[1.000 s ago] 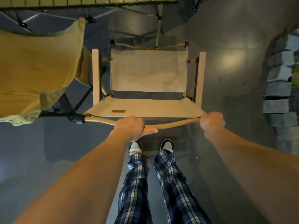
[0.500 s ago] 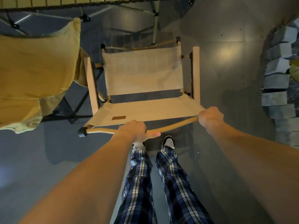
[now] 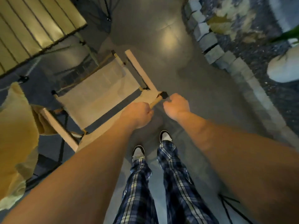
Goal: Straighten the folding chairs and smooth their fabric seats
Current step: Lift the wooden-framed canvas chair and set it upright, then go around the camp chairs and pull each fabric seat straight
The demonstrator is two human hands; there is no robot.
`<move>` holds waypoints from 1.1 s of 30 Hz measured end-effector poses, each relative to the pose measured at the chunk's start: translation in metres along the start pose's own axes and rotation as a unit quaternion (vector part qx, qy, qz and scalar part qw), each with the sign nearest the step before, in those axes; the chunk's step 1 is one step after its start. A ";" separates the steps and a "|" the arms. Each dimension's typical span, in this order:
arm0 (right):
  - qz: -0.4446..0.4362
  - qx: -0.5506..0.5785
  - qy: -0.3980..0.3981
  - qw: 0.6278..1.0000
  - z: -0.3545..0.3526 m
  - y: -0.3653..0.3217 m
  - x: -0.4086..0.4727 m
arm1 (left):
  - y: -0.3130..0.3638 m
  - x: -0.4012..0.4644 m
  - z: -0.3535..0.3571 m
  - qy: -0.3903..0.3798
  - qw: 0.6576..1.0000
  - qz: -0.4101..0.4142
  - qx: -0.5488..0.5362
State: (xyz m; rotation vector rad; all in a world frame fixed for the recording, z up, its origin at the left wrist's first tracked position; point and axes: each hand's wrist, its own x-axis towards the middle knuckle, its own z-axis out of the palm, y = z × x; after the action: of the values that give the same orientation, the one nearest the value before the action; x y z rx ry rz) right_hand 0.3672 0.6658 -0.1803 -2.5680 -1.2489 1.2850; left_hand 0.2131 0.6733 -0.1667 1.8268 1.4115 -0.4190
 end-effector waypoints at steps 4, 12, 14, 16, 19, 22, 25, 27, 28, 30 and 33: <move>0.083 0.099 0.052 0.990 -0.035 0.064 -0.044 | 0.078 -0.004 0.012 -0.021 0.992 0.110 0.061; 0.284 0.279 0.186 0.898 -0.099 0.265 -0.162 | 0.271 -0.063 0.108 -0.119 0.944 0.275 0.139; 0.331 0.322 0.216 0.860 -0.102 0.327 -0.206 | 0.319 -0.091 0.159 -0.152 0.922 0.317 0.164; 0.379 0.370 0.237 0.814 -0.095 0.395 -0.250 | 0.363 -0.128 0.215 -0.183 0.900 0.345 0.195; 0.443 0.428 0.277 0.737 -0.073 0.495 -0.319 | 0.417 -0.182 0.307 -0.217 0.867 0.382 0.232; 0.481 0.502 0.309 0.649 -0.047 0.579 -0.378 | 0.460 -0.235 0.385 -0.244 0.845 0.401 0.255; 0.518 0.579 0.307 0.550 -0.023 0.650 -0.435 | 0.496 -0.286 0.458 -0.263 0.825 0.410 0.286; 0.528 0.631 0.310 0.477 -0.011 0.682 -0.461 | 0.514 -0.306 0.492 -0.265 0.826 0.398 0.299; 0.526 0.656 0.312 0.442 -0.003 0.698 -0.472 | 0.521 -0.313 0.511 -0.262 0.824 0.396 0.309; 0.528 0.658 0.314 0.436 0.016 0.726 -0.483 | 0.532 -0.325 0.541 -0.239 0.813 0.405 0.344; 0.566 0.453 0.277 0.630 0.040 0.749 -0.489 | 0.539 -0.324 0.577 -0.200 0.766 0.453 0.411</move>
State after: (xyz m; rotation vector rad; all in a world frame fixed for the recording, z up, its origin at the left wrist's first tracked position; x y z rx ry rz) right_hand 0.6583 -0.1800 -0.1311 -2.3224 1.0877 0.5840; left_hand 0.7152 -0.0154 -0.1225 2.6091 -0.1277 -0.9058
